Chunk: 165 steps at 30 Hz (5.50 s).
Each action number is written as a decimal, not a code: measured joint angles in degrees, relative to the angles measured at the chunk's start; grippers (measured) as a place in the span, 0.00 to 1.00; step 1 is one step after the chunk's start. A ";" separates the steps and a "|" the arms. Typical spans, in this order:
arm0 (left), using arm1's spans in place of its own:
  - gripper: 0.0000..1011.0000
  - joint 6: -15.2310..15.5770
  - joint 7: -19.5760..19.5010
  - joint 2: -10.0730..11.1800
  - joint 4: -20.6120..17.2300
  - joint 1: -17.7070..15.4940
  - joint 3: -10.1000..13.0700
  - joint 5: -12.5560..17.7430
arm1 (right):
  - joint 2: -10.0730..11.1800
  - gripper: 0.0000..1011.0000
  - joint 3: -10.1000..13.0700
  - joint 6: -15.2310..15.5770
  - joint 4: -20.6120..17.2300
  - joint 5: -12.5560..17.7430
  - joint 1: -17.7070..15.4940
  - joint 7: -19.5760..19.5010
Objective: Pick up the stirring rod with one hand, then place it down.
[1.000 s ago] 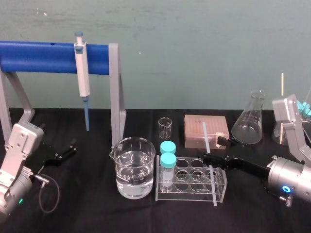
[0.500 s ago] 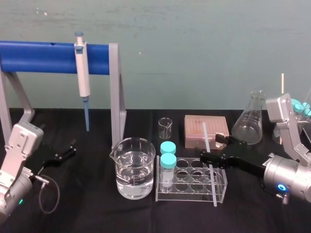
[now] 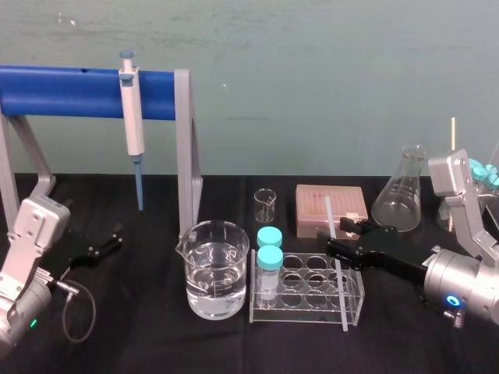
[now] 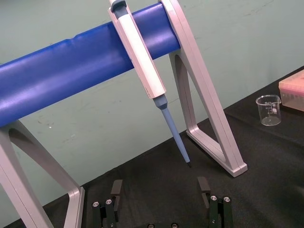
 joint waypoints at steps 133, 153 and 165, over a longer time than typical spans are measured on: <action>0.99 0.00 0.00 0.00 0.00 0.00 0.00 0.00 | -4.55 0.03 9.91 -25.26 -3.89 -1.78 -2.81 10.61; 0.99 0.00 0.00 0.00 0.00 0.00 0.00 0.00 | -4.53 0.03 9.89 -25.35 -3.49 -1.77 -2.60 10.73; 0.99 0.00 0.00 0.00 0.00 0.00 0.00 0.00 | -4.52 0.03 9.99 -25.45 -3.63 -1.92 -2.90 10.72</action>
